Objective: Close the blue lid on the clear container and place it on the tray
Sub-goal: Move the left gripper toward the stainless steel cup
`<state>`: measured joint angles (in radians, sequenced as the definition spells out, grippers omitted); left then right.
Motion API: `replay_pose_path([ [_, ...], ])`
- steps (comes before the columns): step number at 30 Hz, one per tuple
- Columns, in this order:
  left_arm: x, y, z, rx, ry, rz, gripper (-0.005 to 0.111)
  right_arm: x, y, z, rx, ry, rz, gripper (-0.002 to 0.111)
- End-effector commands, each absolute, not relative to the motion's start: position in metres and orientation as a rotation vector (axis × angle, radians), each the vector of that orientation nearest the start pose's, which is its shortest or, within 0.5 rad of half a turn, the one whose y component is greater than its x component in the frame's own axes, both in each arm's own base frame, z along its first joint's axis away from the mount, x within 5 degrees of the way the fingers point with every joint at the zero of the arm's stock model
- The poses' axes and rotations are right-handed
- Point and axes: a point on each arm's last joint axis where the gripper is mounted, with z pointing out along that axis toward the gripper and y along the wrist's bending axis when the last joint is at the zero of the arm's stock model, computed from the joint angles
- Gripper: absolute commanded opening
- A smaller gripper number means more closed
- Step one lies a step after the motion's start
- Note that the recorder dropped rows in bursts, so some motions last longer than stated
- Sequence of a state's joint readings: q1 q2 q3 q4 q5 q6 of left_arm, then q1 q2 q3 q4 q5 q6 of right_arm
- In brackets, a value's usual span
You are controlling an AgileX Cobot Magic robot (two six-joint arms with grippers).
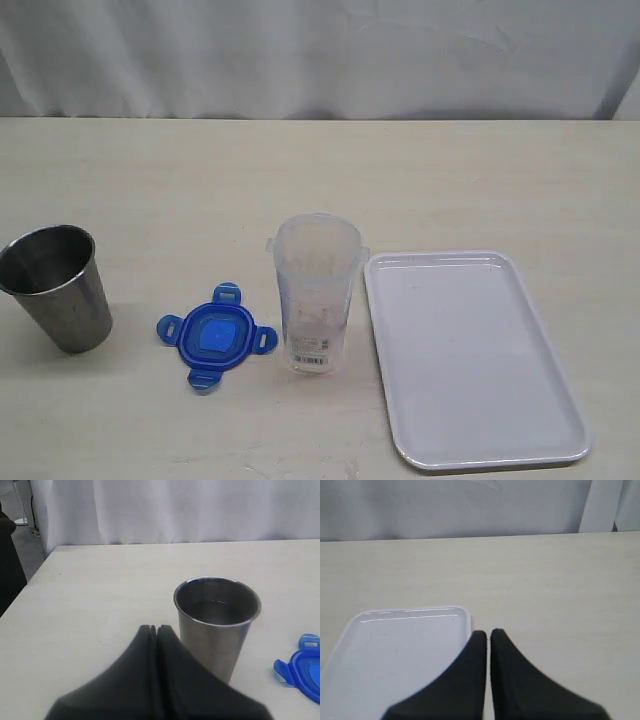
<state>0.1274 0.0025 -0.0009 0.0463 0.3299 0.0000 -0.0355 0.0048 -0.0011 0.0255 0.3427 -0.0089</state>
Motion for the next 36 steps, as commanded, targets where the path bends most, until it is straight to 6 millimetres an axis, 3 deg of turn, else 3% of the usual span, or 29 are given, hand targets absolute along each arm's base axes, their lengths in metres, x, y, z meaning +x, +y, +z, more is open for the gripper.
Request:
replay_pose_path([
  [1, 0.053, 0.008, 0.184, -0.095, 1.805, 0.134, 0.000, 0.053, -0.001, 0.182, 0.037, 1.828, -0.009, 0.004],
  [13, 0.054, 0.009, 0.186, -0.076, 1.781, 0.160, 0.000, 0.053, -0.001, 0.182, 0.037, 1.828, -0.009, 0.004],
  [17, 0.055, 0.008, 0.196, -0.078, 1.672, 0.145, 0.000, 0.053, -0.002, 0.182, 0.030, 1.829, -0.021, 0.004],
  [21, 0.056, 0.007, 0.208, -0.179, 1.527, 0.019, 0.000, 0.054, -0.002, 0.183, 0.025, 1.818, -0.028, 0.004],
  [28, 0.052, 0.009, 0.233, -0.188, 1.253, 0.019, 0.000, 0.055, -0.002, 0.190, 0.032, 1.738, -0.018, 0.004],
  [30, 0.049, 0.010, 0.239, -0.244, 1.171, -0.063, 0.000, 0.055, -0.002, 0.192, 0.032, 1.719, -0.018, 0.004],
  [32, 0.049, 0.009, 0.239, -0.313, 1.154, -0.173, 0.000, 0.056, -0.002, 0.193, 0.030, 1.706, -0.017, 0.004],
  [36, 0.053, 0.004, 0.242, -0.224, 1.169, -0.159, 0.010, 0.056, -0.002, 0.199, 0.029, 1.644, -0.018, 0.004],
])
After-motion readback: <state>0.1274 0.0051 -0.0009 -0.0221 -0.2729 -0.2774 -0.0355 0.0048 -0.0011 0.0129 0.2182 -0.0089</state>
